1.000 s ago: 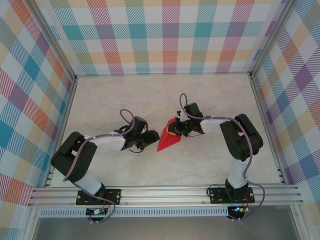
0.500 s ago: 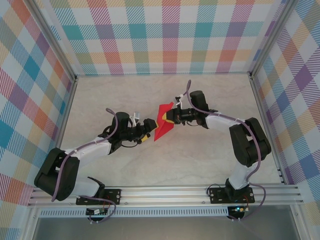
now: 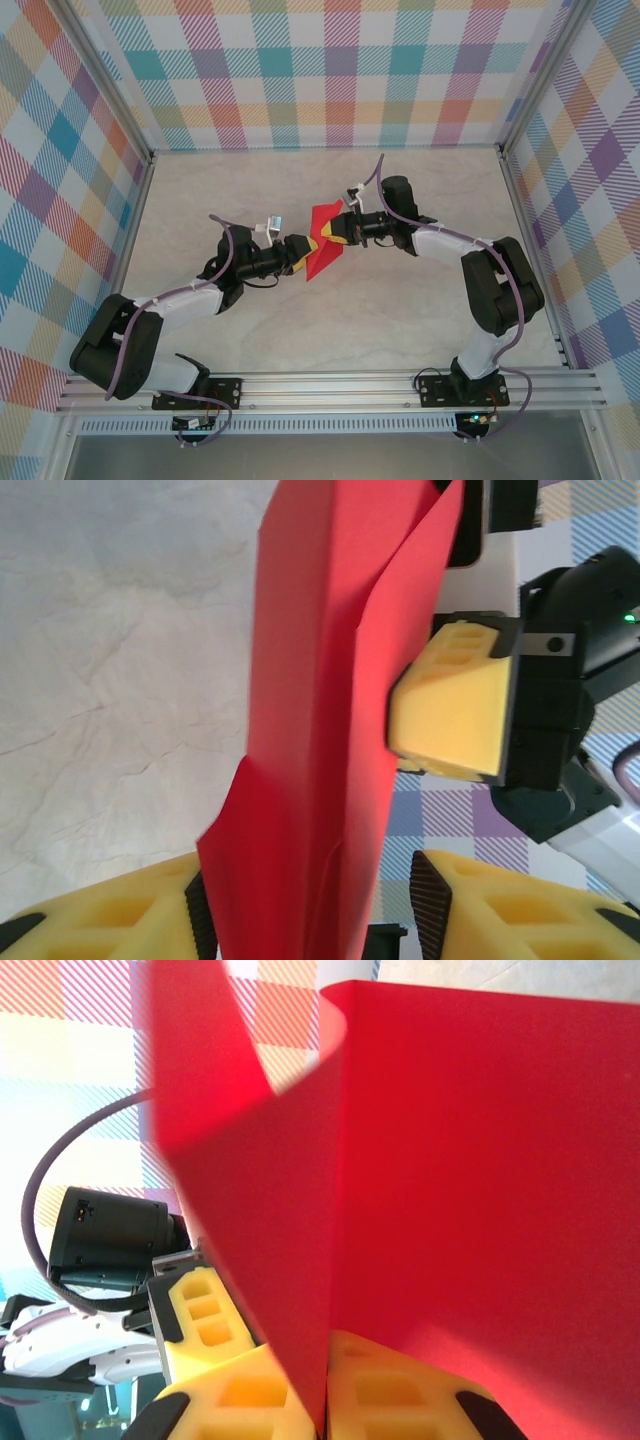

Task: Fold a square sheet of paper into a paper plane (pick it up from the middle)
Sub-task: Turn over the paper at the center of the table.

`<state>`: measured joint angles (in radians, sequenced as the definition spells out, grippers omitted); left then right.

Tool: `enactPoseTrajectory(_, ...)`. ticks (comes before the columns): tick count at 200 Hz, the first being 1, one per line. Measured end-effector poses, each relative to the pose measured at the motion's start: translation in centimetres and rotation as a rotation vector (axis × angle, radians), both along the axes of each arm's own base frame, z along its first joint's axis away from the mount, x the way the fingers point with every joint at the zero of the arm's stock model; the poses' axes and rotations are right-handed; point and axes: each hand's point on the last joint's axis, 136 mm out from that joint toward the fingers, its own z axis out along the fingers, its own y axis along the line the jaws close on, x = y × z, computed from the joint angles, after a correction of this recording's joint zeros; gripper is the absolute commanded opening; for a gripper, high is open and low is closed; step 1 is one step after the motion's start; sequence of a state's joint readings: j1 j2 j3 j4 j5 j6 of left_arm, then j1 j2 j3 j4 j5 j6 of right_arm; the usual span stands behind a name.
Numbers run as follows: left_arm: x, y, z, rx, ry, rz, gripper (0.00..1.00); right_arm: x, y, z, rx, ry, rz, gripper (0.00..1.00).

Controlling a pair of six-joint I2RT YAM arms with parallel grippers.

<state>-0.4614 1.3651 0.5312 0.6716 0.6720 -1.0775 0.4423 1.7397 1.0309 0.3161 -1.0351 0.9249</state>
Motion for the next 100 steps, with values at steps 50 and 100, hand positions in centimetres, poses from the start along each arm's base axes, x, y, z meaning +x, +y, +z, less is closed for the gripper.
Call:
enactPoseTrajectory(50,0.4,-0.26,0.18,-0.029,-0.024,0.004,0.3,-0.34,0.0,0.16,0.009,0.008,0.019,0.09)
enactPoseTrajectory(100,0.59,-0.29,0.37,-0.037,-0.034,0.009,0.12,-0.44,-0.1,-0.26,-0.008,0.024,0.017,0.16)
